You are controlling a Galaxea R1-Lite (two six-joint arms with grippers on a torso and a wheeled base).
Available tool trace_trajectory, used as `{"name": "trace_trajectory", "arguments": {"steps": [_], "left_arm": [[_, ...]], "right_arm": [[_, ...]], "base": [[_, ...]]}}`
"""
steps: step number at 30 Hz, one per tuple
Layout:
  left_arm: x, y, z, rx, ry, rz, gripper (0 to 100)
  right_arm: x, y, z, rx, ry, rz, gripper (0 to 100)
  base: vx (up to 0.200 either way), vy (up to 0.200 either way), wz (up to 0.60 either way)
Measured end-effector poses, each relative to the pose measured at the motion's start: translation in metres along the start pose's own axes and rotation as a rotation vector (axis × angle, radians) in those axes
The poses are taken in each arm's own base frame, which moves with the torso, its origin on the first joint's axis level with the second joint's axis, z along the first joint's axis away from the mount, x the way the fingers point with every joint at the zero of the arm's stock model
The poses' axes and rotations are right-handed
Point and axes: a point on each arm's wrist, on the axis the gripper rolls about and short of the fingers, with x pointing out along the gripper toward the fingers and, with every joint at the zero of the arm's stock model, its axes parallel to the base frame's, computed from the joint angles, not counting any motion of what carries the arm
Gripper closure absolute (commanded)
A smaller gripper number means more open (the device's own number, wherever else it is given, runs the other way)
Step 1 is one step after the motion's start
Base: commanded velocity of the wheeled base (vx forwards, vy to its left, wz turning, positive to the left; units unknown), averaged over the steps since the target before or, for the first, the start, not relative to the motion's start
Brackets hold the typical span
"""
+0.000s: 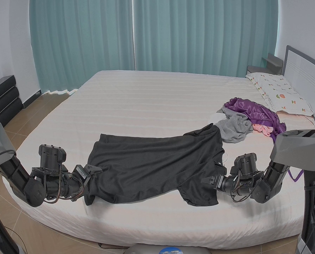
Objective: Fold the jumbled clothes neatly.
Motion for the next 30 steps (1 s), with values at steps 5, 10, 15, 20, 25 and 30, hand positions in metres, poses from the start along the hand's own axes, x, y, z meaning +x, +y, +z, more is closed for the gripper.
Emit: {"name": "trace_trajectory", "arguments": {"steps": [5, 10, 15, 20, 25, 30], "left_arm": [[0.0, 0.0, 0.0, 0.0, -0.002, 0.0, 0], [0.0, 0.0, 0.001, -0.001, -0.003, 0.0, 0], [0.0, 0.0, 0.001, -0.002, -0.004, -0.001, 0], [0.0, 0.0, 0.001, -0.001, -0.005, -0.002, 0], [-0.001, 0.0, 0.001, 0.001, -0.009, 0.001, 0], [-0.001, 0.0, 0.001, 0.006, -0.027, 0.013, 0]], "right_arm": [[0.004, 0.0, -0.002, -0.022, 0.004, -0.005, 0], [0.009, 0.001, -0.001, -0.037, -0.007, -0.01, 0], [0.016, 0.001, 0.002, -0.069, -0.041, -0.044, 100], [0.02, 0.0, -0.001, -0.103, -0.038, -0.061, 100], [0.014, -0.005, -0.003, -0.092, -0.031, -0.074, 100], [-0.005, -0.012, -0.004, -0.062, -0.021, -0.09, 100]], "base": [[0.0, 0.0, 0.0], [0.0, 0.0, 0.0], [0.0, 0.0, 0.0], [0.0, 0.0, 0.0], [0.0, 0.0, 0.0], [0.0, 0.0, 0.0]]}}
